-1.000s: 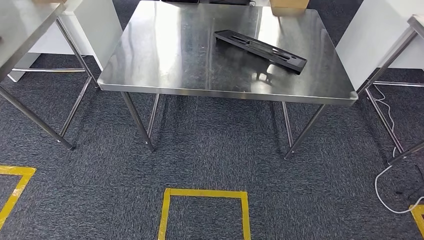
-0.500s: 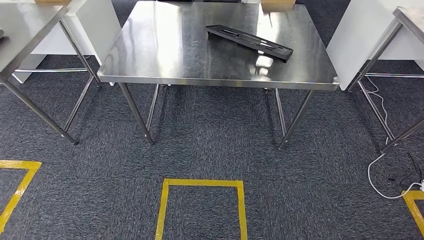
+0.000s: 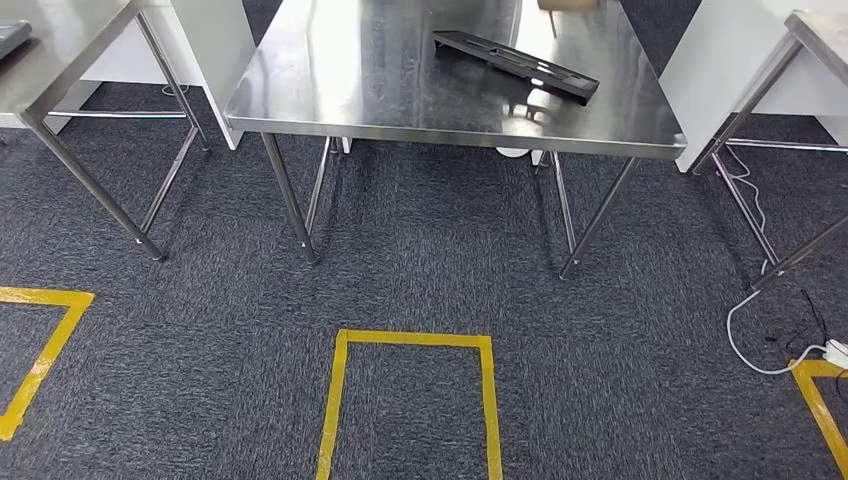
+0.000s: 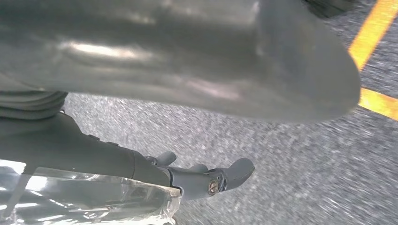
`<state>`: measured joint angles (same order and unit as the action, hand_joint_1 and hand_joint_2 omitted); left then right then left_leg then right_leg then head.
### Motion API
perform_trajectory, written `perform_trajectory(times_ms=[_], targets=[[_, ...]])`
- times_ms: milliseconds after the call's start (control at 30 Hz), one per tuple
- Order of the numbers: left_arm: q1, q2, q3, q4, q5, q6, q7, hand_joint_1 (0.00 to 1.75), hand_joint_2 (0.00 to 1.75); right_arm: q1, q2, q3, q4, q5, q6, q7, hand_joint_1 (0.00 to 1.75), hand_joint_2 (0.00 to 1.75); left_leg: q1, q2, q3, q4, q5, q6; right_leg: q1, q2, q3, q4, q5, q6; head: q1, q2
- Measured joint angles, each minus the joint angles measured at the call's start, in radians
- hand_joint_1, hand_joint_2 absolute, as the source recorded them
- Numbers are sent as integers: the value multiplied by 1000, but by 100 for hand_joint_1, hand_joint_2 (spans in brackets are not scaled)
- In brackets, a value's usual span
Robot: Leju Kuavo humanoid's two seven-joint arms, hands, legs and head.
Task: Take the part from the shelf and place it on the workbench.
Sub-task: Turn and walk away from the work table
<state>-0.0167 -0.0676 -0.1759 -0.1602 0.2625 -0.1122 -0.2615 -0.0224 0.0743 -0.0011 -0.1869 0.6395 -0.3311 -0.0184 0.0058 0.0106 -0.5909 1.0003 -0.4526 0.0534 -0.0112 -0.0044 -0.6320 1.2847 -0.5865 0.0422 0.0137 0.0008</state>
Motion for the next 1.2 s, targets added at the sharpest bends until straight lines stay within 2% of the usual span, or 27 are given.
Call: perform_trajectory(times_ms=[67, 133, 167, 200, 267, 300, 333, 400, 433, 467, 500, 533, 567, 600, 667, 700, 767, 800, 833, 900, 933, 967, 1000, 1033, 1100, 1133, 1200], targets=[[-1, -1, 0, 0, 0, 0, 1, 0, 0, -1, 0, 0, 0, 0, 0, 0, 0, 0, -1, 2, -27, 1, 27, -5, 2, 0, 93, -88, 47, 12, 0, 0], [-2, -2, 0, -1, 0, 0, 0, 0, 0, -3, -1, 0, 0, 0, 0, 0, 0, 0, -3, 3, -42, 3, 52, -14, 9, 1, 215, -259, 36, 0, -1, 0], [-2, -2, 0, -1, 0, 0, 0, 0, 0, -5, -1, 0, 0, 0, 0, 0, 0, 0, -4, 4, -46, 1, 65, -20, 14, 2, 251, -322, 20, -10, -2, 0], [-2, -2, 0, -2, 0, 0, 0, 0, 0, -5, -1, 0, 0, 0, 0, 0, 0, 0, -4, 5, -48, -1, 77, -26, 19, 3, 267, -358, 10, -18, -2, 0], [-1, -2, 0, -1, 0, 0, 0, 0, 0, -4, 0, 0, 1, 0, 0, 0, 0, 0, -1, 4, -54, -3, 84, -38, 14, 1, 252, -362, 24, -34, -4, 0], [0, -1, 0, -1, 0, 1, 0, 0, 0, -4, 0, 0, 1, 0, 1, 1, 0, 0, 1, 1, -61, 12, 58, -44, 10, -2, 243, -362, 37, -44, -5, 0], [2, -1, 0, -1, 0, 2, 0, 0, 0, -3, 0, 0, 1, 0, 1, 1, 0, 0, 3, -1, -70, 44, 11, -49, 5, -4, 232, -363, 50, -54, -7, 0], [2, 0, 0, -1, -1, 3, 1, 0, 0, -2, 1, 0, 2, -1, 1, 2, 0, 0, 7, -5, -90, 161, -105, -59, 5, -8, 205, -361, 76, -66, -10, 0], [2, 0, 0, -1, -1, 3, 1, 0, 0, -2, 1, 0, 2, -1, 1, 2, 0, 0, 8, -7, -96, 225, -136, -64, 7, -10, 188, -359, 88, -66, -10, 0], [2, 0, 0, -1, -2, 3, 1, 0, 0, -2, 1, 0, 2, -1, 1, 2, 0, 0, 10, -8, -94, 272, -139, -68, 8, -12, 169, -354, 100, -64, -10, 0], [2, 0, 0, -1, -2, 3, 1, 0, 0, -2, 1, 0, 2, -1, 2, 2, 0, 0, 12, -8, -80, 292, -118, -71, 8, -13, 151, -346, 110, -62, -10, 0], [1, 0, 0, -1, -3, 3, 1, 0, 0, -2, 1, 0, 2, -2, 2, 2, 0, 0, 16, -8, -51, 278, -87, -72, 7, -13, 131, -335, 119, -58, -10, 0], [1, 1, 0, -1, -5, 3, 1, 0, 0, -3, 1, 0, 2, -2, 2, 3, 0, 0, 20, -9, -5, 232, -63, -74, 6, -13, 111, -321, 125, -53, -11, 0], [-1, 1, -1, -2, -6, 3, 1, 0, 0, -3, 1, 0, 2, -2, 2, 3, 0, 0, 22, -10, 49, 163, -59, -76, 7, -13, 93, -305, 130, -48, -12, 0], [-4, 0, -2, -3, -9, 1, 1, 0, 0, -5, 2, 0, 2, -2, 2, 4, 0, 0, 22, -15, 129, 45, -89, -72, 10, -13, 64, -279, 139, -35, -13, 0], [-5, 0, -4, -3, -10, 0, 1, 0, 0, -5, 2, 0, 2, -2, 2, 5, 0, 0, 18, -17, 141, 16, -102, -65, 12, -13, 53, -273, 147, -28, -13, 0], [-5, 0, -8, -3, -11, -2, 2, 0, 0, -5, 2, 0, 2, -2, 3, 7, 0, 0, 13, -14, 124, 3, -94, -43, 12, -12, 38, -269, 162, -13, -13, 0], [-4, 0, -11, -3, -12, -2, 3, 0, 0, -4, 2, 0, 2, -2, 4, 7, 0, 0, 12, -11, 110, 1, -81, -30, 11, -10, 28, -258, 150, -12, -13, 0], [-4, 0, -13, -3, -13, -2, 4, 0, 0, -2, 2, 0, 2, -3, 5, 8, 0, 0, 12, -8, 94, -2, -67, -18, 9, -7, 13, -230, 120, -14, -12, 0], [-4, 2, -17, -3, -17, -3, 6, 0, 0, 0, 2, 0, 3, -5, 7, 8, 0, 0, 9, -4, 59, -2, -37, -5, 4, -2, -21, -124, 24, -26, -9, 0], [-5, 2, -18, -3, -19, -3, 7, 0, 0, 0, 3, 0, 3, -5, 10, 8, 0, 0, 8, -2, 40, -2, -22, -3, 1, -1, -34, -62, -12, -25, -7, 0], [-5, 2, -20, -3, -21, -3, 8, 0, 0, 0, 2, 0, 3, -6, 12, 8, 0, 0, 7, 1, 21, -1, -8, -4, 0, -1, -34, -15, -27, -19, -7, 0], [-5, 2, -22, -3, -23, -3, 9, 0, 0, -1, 1, 0, 3, -7, 14, 8, 0, 0, 7, 3, 2, 0, 7, -6, -2, 0, -21, 6, -20, -8, -6, 0], [-5, 1, -24, -3, -26, -3, 11, 0, 0, -1, 0, -1, 3, -8, 15, 8, 0, 0, 7, 4, -16, 0, 21, -10, -3, 0, 11, -10, 3, 4, -6, 0], [-8, -1, -26, -4, -30, -3, 14, 0, 0, -2, -3, -2, 2, -12, 16, 7, 0, 0, 7, 5, -43, 1, 49, -19, -5, 0, 122, -133, 37, 17, -6, 0], [-10, -2, -27, -5, -31, -2, 15, 0, 0, -5, -5, -3, 2, -14, 17, 6, 0, 0, 6, 5, -52, 2, 63, -25, -3, 1, 184, -222, 33, 14, -6, 0], [-15, -4, -30, -7, -33, -1, 18, 0, 0, -9, -7, -5, 2, -19, 17, 5, 0, 0, 4, 4, -60, -1, 91, -37, 4, 4, 250, -334, 13, 1, -7, 0]])
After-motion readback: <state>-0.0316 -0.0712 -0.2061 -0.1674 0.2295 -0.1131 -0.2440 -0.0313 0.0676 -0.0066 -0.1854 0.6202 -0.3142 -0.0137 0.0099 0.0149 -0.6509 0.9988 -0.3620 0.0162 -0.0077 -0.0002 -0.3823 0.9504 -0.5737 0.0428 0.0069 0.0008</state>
